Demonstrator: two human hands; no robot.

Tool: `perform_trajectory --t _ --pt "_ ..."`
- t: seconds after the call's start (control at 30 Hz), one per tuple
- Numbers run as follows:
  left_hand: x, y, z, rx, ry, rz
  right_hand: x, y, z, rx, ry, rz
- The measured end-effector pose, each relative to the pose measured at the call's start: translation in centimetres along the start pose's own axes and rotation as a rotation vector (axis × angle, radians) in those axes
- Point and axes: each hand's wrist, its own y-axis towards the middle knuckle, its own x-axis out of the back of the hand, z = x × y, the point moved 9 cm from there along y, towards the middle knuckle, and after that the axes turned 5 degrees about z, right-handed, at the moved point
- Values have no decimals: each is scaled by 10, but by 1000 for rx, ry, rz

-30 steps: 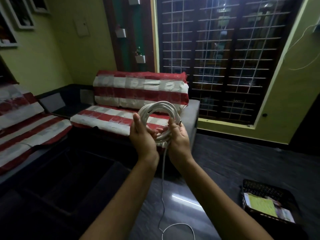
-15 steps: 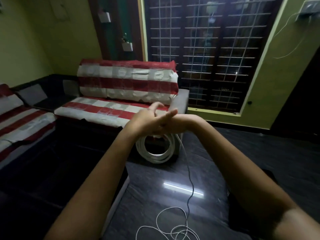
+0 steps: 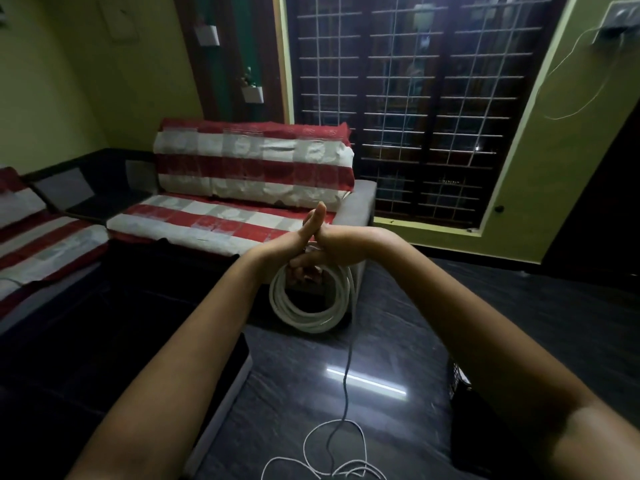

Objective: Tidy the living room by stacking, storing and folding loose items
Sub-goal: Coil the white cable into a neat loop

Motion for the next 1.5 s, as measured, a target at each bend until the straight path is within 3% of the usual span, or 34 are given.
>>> perform_trajectory --t 0.07,0.13,0.2,0.27,0.5,0.63,0.73,0.87,1.03,1.17,1.27,1.5 --pt "-1 8 0 50 65 -26 9 -4 -13 -14 44 -72" --pt "-7 12 -5 74 66 -28 18 -11 -33 -26 259 -83" --pt "-18 15 -15 46 48 0 19 -21 -53 -40 579 -20" --pt "-28 19 -26 23 72 7 17 -29 -69 -25 745 56" --pt "-36 44 -51 53 142 -35 15 -44 -93 184 772 309" --pt "-38 46 -80 -84 59 -64 16 -50 -117 226 719 316" --pt "-24 45 -97 -250 -190 -212 25 -55 -132 345 786 239" --pt "2 37 -108 -501 -606 -470 46 -59 -141 544 1101 -14" --pt "-6 32 -95 -642 -950 -774 54 -53 -132 525 1263 -288" --pt "-25 28 -82 -678 -1007 -962 51 -57 -122 505 1503 -479" --pt "-35 27 -71 -704 -1044 -1031 51 -58 -123 460 1539 -603" --pt "-38 36 -51 -692 -931 -991 58 -49 -129 332 1441 -734"
